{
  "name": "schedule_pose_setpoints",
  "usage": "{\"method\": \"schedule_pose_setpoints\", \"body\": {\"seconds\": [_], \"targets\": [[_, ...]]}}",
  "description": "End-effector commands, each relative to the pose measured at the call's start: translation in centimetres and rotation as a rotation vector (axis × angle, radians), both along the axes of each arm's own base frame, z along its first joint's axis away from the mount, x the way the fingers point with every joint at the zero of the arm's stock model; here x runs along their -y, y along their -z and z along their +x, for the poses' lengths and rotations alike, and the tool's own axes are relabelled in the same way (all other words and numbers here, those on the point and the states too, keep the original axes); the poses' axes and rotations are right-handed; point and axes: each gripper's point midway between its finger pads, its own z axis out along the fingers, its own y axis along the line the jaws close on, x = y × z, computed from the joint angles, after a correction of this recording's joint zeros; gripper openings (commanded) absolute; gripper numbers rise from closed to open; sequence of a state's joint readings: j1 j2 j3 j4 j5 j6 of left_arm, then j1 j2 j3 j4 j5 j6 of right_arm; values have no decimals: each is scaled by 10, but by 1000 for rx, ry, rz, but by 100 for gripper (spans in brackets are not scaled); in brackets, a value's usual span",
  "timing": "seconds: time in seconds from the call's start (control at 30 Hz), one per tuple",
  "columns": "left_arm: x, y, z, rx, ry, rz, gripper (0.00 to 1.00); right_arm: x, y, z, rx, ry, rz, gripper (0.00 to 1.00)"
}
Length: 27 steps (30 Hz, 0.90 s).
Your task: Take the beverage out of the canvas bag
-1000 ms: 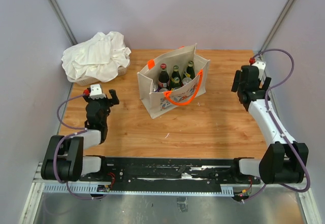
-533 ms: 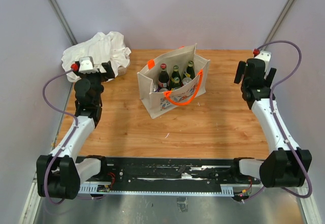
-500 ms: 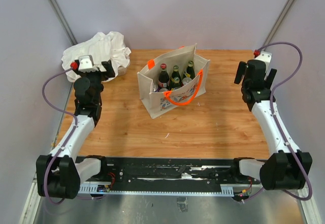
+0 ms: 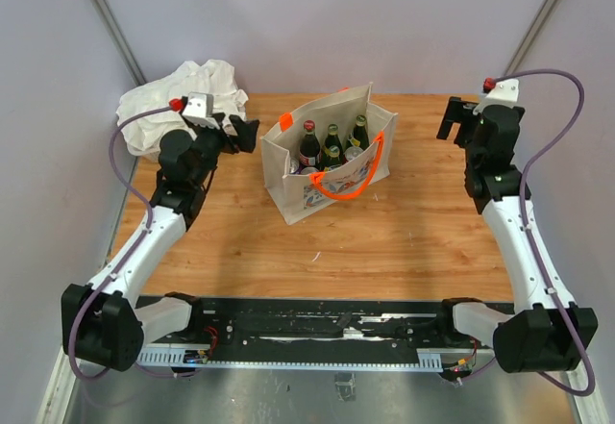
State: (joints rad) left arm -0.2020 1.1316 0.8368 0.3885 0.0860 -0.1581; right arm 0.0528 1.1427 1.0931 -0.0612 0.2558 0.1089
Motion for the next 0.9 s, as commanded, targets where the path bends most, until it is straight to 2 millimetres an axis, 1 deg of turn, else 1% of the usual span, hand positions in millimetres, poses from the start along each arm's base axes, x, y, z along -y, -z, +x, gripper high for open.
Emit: {"method": "schedule_pose_setpoints", "body": {"seconds": [0.0, 0.07, 0.13, 0.17, 0.27, 0.33, 0.4, 0.47, 0.57, 0.63, 0.67, 0.77, 0.83, 0.87], "targets": [[33, -14, -13, -6, 106, -14, 97, -42, -32, -3, 55, -171, -31, 96], [41, -18, -20, -4, 136, -25, 93, -60, -41, -6, 55, -214, -70, 91], [47, -23, -28, -4, 158, -35, 91, -81, -50, -8, 60, -265, -108, 85], [49, -25, -32, -7, 165, -40, 91, -90, -54, -10, 67, -291, -122, 84], [48, -24, -39, -46, 143, -51, 91, -117, -59, -15, 82, -363, -138, 82], [49, -20, -42, -84, 139, -65, 92, -132, -61, -16, 93, -407, -132, 82], [53, -16, -46, -110, 155, -82, 94, -147, -61, -16, 95, -451, -123, 83], [60, -10, -48, -133, 173, -94, 95, -163, -60, -15, 90, -501, -116, 82], [68, 3, -48, -179, 186, -96, 96, -189, -55, -15, 77, -576, -108, 76], [73, 13, -49, -215, 187, -90, 97, -206, -50, -15, 60, -617, -111, 69], [75, 18, -50, -230, 186, -83, 99, -214, -48, -16, 56, -638, -113, 64], [81, 24, -56, -251, 198, -77, 100, -235, -38, -17, 36, -690, -109, 49], [83, 27, -59, -259, 205, -81, 100, -248, -30, -17, 18, -725, -93, 44], [84, 28, -61, -264, 207, -82, 100, -255, -26, -18, 9, -743, -83, 43]]}}
